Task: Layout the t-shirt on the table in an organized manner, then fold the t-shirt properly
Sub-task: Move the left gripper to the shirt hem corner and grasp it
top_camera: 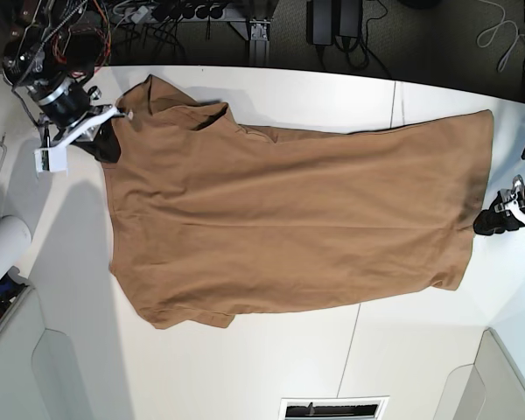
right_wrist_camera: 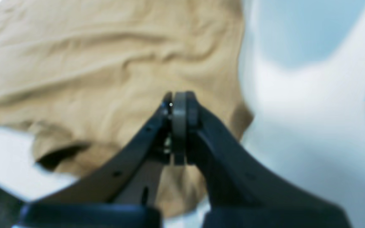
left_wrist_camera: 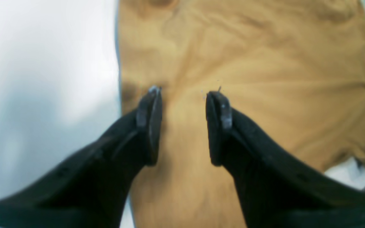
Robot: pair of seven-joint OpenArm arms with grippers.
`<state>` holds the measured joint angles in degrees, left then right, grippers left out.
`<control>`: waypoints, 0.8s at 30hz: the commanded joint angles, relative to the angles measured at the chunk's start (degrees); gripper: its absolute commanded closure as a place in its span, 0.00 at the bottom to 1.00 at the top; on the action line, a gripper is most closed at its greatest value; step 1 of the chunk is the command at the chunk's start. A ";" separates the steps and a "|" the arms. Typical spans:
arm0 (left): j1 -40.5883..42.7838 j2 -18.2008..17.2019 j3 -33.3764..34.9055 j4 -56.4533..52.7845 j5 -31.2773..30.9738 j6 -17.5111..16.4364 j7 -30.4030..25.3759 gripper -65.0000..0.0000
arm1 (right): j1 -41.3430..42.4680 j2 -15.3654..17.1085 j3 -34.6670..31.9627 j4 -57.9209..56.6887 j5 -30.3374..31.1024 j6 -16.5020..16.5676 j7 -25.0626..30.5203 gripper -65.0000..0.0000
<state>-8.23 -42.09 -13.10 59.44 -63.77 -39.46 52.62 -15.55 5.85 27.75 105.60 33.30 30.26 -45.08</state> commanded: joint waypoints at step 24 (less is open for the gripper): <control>21.05 -0.20 -13.60 7.04 -4.63 -0.54 -0.50 0.46 | -12.66 0.61 1.60 1.53 6.93 0.17 -1.05 0.50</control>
<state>13.06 -40.77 -26.22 65.69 -67.09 -39.48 52.90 -27.97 5.89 29.10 106.08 39.35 30.22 -47.33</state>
